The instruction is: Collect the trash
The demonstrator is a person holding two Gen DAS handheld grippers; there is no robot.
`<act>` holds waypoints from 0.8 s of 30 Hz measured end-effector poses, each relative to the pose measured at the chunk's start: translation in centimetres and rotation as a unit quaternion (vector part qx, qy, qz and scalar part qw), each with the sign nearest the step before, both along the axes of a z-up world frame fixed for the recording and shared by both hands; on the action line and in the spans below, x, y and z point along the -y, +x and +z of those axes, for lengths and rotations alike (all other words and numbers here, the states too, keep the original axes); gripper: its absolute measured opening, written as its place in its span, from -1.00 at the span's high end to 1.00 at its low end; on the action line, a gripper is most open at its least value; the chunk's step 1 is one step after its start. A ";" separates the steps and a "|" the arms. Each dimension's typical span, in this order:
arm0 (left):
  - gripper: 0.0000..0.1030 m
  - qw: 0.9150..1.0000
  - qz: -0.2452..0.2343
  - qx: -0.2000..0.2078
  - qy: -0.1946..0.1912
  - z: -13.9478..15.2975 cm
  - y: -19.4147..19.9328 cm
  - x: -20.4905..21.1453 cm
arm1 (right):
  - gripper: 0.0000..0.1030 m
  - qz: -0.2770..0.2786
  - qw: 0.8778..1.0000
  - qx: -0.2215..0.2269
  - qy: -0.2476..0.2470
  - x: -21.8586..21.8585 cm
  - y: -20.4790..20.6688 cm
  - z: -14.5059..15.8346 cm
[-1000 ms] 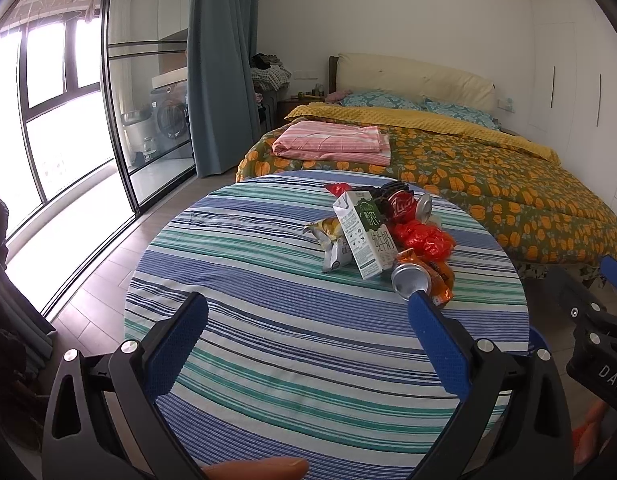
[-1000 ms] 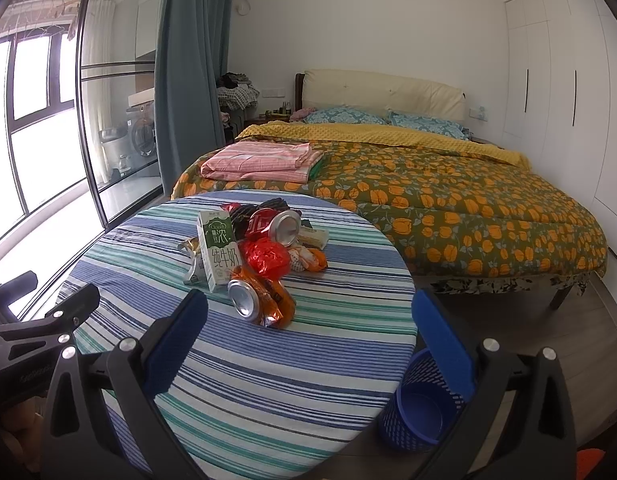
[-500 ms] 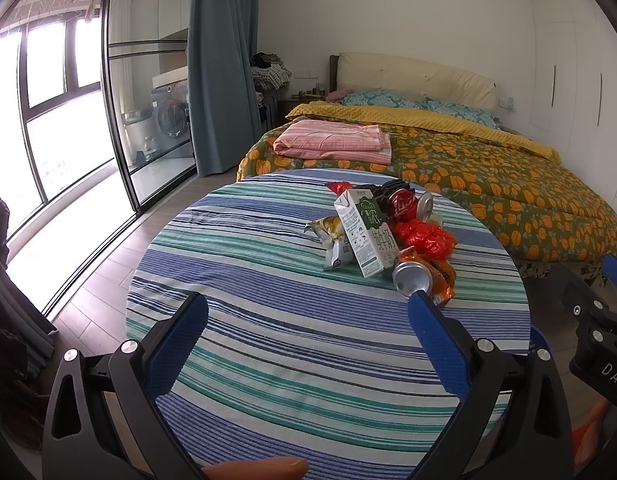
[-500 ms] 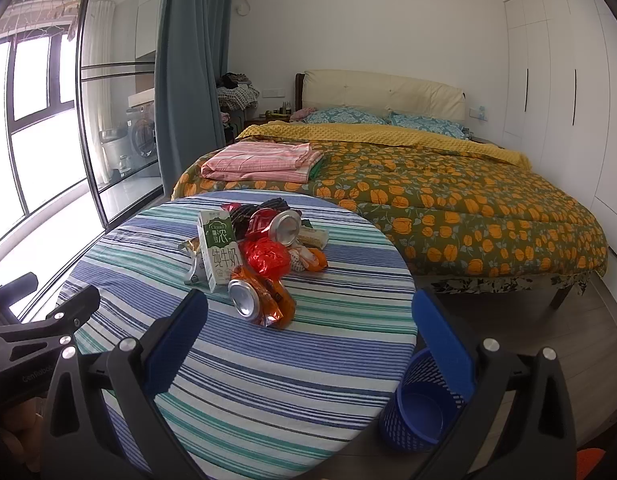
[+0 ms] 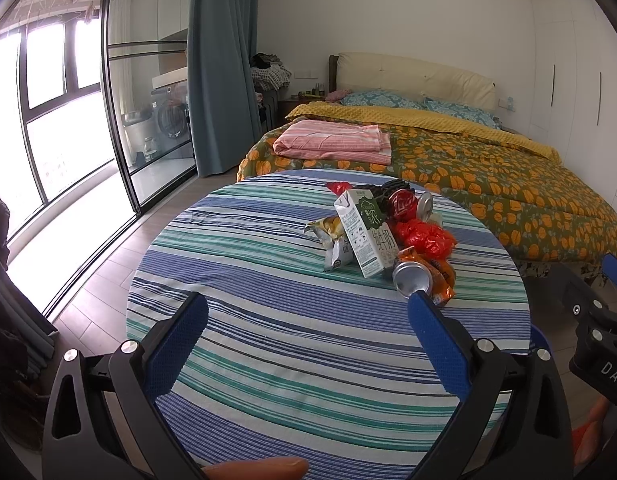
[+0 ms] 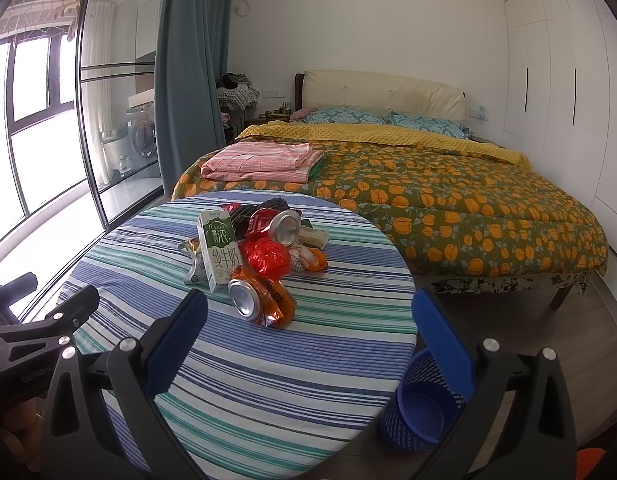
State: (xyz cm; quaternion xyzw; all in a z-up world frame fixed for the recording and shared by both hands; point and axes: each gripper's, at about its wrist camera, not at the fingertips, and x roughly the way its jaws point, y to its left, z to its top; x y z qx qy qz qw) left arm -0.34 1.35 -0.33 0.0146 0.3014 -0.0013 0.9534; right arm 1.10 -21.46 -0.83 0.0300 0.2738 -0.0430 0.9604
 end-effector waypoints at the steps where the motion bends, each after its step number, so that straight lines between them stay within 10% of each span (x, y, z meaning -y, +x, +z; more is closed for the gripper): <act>1: -0.92 1.000 0.000 0.000 0.000 0.0 0.0 0.1 | -0.91 0.000 1.000 0.000 0.000 0.0 0.0 0.0; 24: -0.92 1.000 0.007 0.005 0.010 -0.2 0.0 0.0 | -0.91 0.000 1.000 0.001 0.001 0.2 0.0 0.0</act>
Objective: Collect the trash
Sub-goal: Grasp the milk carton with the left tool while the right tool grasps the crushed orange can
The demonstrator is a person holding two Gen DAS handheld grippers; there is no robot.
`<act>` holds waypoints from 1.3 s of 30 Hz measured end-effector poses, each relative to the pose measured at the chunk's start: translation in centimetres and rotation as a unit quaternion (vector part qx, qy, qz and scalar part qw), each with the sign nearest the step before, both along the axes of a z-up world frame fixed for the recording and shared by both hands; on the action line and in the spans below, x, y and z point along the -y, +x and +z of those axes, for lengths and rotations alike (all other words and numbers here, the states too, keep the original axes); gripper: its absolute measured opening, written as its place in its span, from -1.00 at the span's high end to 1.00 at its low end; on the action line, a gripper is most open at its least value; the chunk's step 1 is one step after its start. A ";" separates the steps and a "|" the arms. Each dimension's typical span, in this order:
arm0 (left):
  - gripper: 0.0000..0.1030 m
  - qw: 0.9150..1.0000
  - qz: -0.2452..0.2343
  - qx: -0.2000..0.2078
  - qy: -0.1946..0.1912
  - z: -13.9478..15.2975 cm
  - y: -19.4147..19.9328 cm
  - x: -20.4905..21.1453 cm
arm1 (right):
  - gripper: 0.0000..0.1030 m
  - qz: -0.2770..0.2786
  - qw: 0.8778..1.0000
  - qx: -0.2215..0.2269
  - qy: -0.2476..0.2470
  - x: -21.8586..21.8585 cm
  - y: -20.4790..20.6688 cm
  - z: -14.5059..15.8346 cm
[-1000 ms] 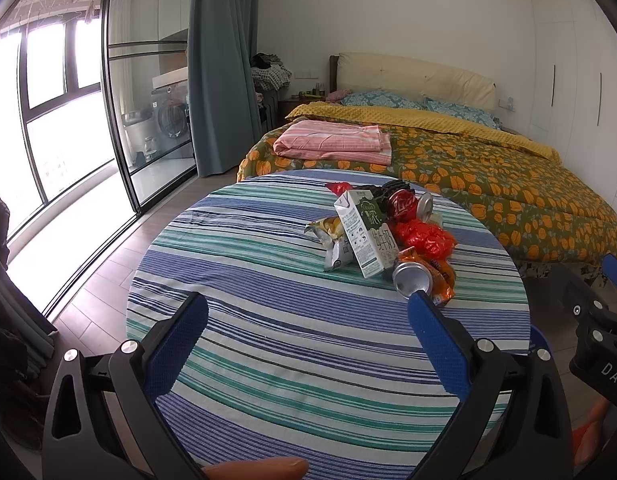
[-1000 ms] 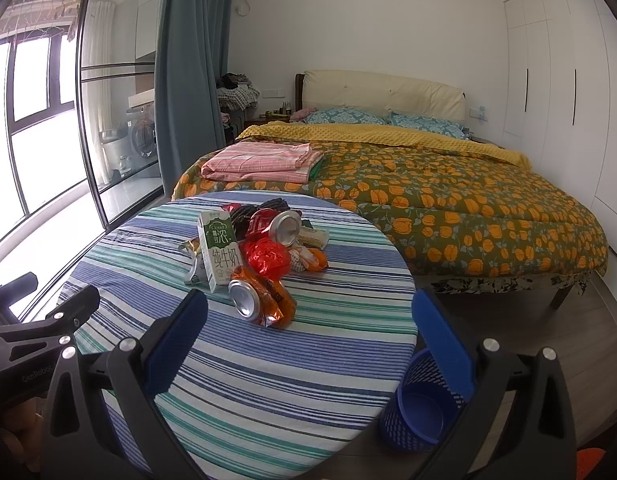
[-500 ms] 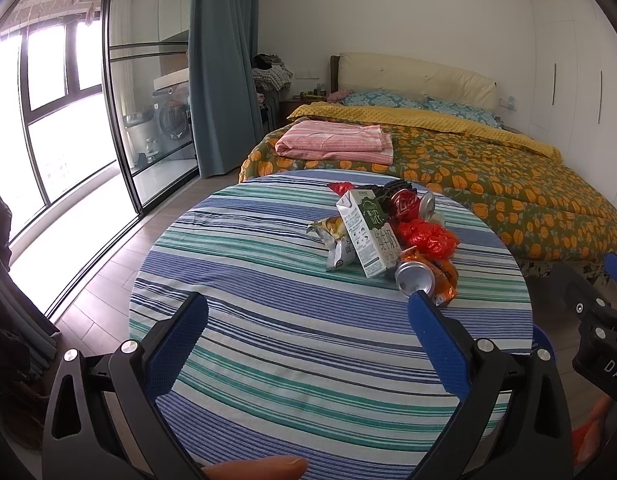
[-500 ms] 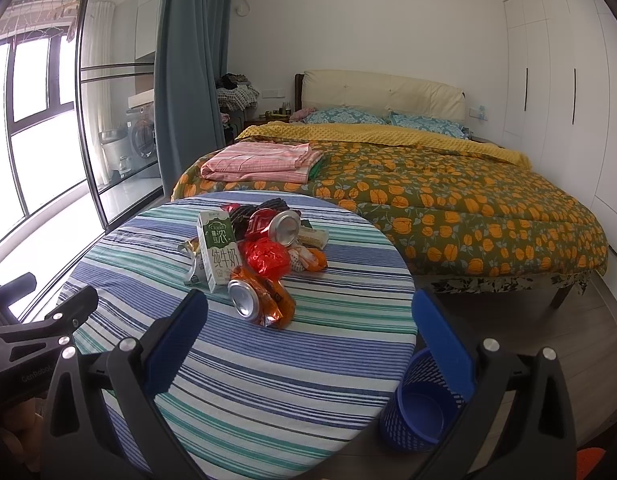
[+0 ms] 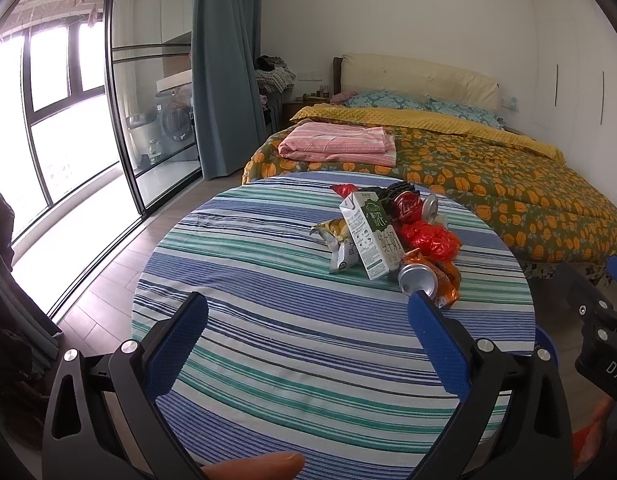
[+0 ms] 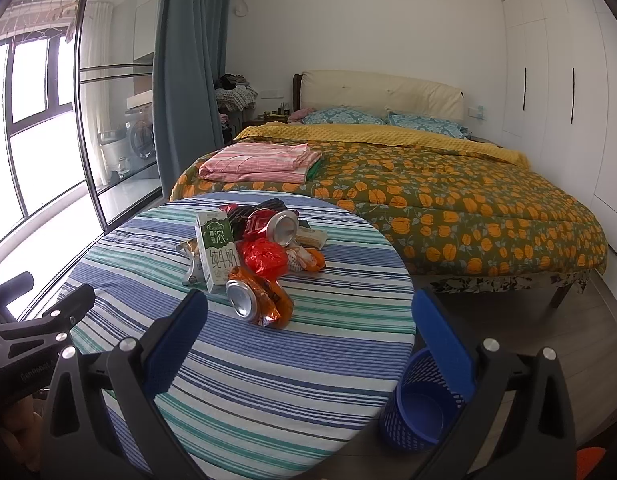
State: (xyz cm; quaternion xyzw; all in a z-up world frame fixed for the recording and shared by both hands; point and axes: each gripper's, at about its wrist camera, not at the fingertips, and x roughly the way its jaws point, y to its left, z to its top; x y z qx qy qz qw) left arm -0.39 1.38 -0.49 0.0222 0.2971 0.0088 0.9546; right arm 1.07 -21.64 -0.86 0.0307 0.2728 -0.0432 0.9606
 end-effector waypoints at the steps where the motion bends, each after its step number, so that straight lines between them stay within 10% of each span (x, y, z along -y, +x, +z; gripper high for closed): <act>1: -0.92 1.000 0.000 0.001 0.002 0.0 0.0 0.0 | -0.91 0.000 1.000 0.000 0.001 0.0 0.0 0.0; 17: -0.92 0.999 -0.027 -0.006 0.043 -0.5 0.6 1.3 | -0.91 0.000 0.999 0.033 0.022 0.8 -0.6 0.4; 24: -0.92 0.999 0.000 -0.039 0.000 -2.4 2.7 0.1 | -0.91 0.012 0.999 0.033 0.037 2.1 -0.1 -1.0; 39: -0.72 0.984 -0.102 -0.109 -0.102 -6.8 15.5 3.5 | -0.91 0.064 0.995 -0.016 0.075 3.9 2.6 -7.0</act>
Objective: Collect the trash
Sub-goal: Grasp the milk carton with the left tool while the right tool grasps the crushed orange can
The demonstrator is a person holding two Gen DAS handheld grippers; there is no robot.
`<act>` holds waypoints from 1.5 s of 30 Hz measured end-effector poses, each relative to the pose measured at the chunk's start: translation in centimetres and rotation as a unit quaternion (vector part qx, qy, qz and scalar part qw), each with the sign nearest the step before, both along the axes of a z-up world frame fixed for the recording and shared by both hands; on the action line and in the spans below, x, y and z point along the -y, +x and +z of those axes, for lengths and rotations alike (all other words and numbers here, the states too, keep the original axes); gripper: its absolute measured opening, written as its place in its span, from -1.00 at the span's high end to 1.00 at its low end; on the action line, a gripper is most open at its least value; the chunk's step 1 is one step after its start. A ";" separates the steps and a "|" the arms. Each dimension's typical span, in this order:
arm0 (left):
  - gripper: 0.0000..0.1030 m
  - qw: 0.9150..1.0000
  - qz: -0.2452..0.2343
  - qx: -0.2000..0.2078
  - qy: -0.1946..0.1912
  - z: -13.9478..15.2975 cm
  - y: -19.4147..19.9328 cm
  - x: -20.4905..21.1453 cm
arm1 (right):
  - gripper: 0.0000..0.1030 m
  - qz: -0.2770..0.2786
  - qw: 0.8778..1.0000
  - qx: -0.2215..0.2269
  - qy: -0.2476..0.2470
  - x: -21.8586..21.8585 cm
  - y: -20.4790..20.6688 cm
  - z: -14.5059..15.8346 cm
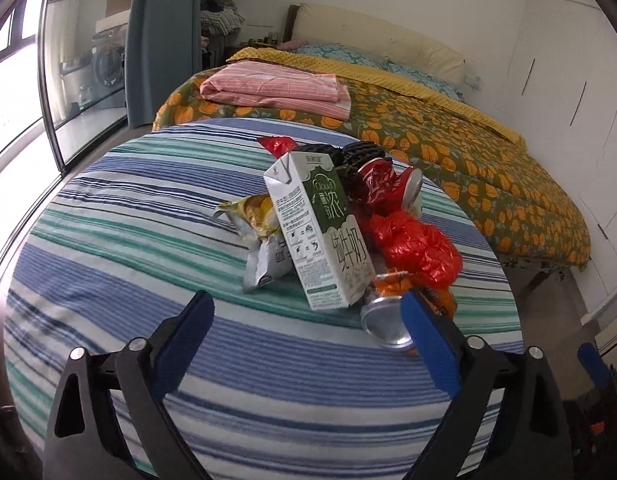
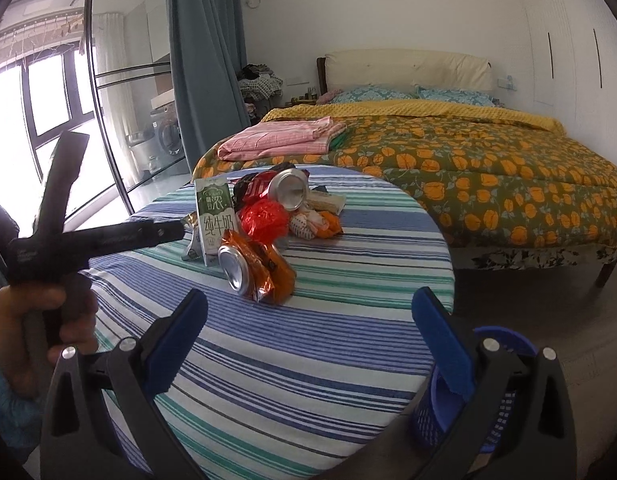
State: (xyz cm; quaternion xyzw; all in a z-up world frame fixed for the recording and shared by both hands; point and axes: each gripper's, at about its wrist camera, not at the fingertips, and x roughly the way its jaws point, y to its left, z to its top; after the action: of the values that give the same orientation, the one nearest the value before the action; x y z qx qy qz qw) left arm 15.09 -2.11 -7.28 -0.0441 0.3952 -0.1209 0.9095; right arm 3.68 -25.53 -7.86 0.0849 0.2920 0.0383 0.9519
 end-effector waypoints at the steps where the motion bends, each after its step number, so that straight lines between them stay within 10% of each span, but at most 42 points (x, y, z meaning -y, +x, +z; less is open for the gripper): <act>1: -0.66 1.000 -0.003 -0.009 -0.008 -0.5 1.1 0.2 | -0.91 0.004 1.000 -0.002 0.003 0.1 0.2 -0.3; 18: 0.13 0.995 -0.029 -0.059 -0.077 -2.9 7.4 0.6 | -0.91 0.170 0.979 -0.107 0.037 -3.0 12.8 -5.6; 21: 0.14 0.994 -0.036 -0.064 -0.082 -2.8 7.3 0.3 | -0.65 0.187 0.973 -0.136 0.025 -4.4 14.0 -6.4; 24: 0.13 0.995 -0.042 -0.061 -0.073 -2.6 7.1 0.6 | -0.10 0.173 0.975 -0.139 0.018 -4.5 14.1 -6.3; 39: 0.21 0.993 -0.048 -0.074 -0.077 -2.4 6.5 0.6 | -0.09 0.102 0.981 -0.156 0.061 -1.1 8.0 -5.1; 45: 0.21 0.988 -0.114 -0.108 0.009 0.3 1.5 -1.3 | -0.09 0.102 0.983 -0.143 0.043 -1.5 5.6 -3.1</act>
State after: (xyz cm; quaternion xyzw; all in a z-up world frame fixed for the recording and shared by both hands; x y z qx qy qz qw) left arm 16.62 -0.78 -7.03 -0.0036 0.4947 -0.2148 0.8421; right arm 9.28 -24.06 -10.98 0.0996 0.4307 0.1355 0.8867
